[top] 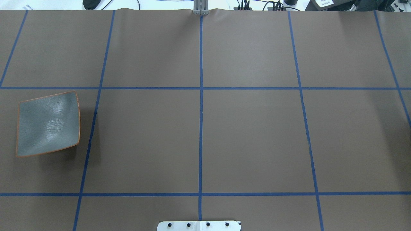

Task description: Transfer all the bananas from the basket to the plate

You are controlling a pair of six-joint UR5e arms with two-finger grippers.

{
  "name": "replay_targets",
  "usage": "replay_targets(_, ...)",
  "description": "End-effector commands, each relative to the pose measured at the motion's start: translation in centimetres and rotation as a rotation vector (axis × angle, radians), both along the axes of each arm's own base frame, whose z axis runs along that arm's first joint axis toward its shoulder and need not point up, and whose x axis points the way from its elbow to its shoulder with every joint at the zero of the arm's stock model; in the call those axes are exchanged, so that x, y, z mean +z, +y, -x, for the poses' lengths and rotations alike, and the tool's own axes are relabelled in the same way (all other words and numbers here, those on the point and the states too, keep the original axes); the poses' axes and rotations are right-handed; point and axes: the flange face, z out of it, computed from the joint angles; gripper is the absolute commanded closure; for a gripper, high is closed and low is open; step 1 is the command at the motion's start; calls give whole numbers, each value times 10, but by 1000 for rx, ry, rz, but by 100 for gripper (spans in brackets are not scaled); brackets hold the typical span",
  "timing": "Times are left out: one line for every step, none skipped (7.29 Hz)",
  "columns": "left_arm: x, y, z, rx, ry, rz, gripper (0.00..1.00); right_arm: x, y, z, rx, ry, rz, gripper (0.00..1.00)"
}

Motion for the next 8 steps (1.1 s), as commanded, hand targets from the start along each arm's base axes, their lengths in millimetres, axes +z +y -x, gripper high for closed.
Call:
replay_targets(-3, 0, 0, -4, 5, -15, 0, 4, 10, -5, -17, -9, 44, 0)
replay_targets(-5, 1, -2, 1, 35, -14, 0, 5, 7, -7, -27, 10, 43, 2)
replay_targets(-7, 2, -4, 6, 71, -13, 0, 6, 7, -9, -38, 30, 41, 3)
replay_targets(-11, 2, -5, 11, 101, -18, 0, 5, 6, -9, -38, 32, 40, 3)
replay_targets(-6, 12, -6, 14, 108, -9, 0, 5, 5, -8, -40, 33, 40, 8)
replay_targets(-7, 13, -6, 12, 109, -11, 0, 4, 5, -8, -39, 32, 37, 11)
replay_targets(-7, 13, -5, 12, 108, -11, 0, 5, 5, -8, -37, 31, 40, 13)
replay_targets(-9, 13, -6, 12, 109, -14, 0, 7, 6, -8, -36, 32, 47, 14)
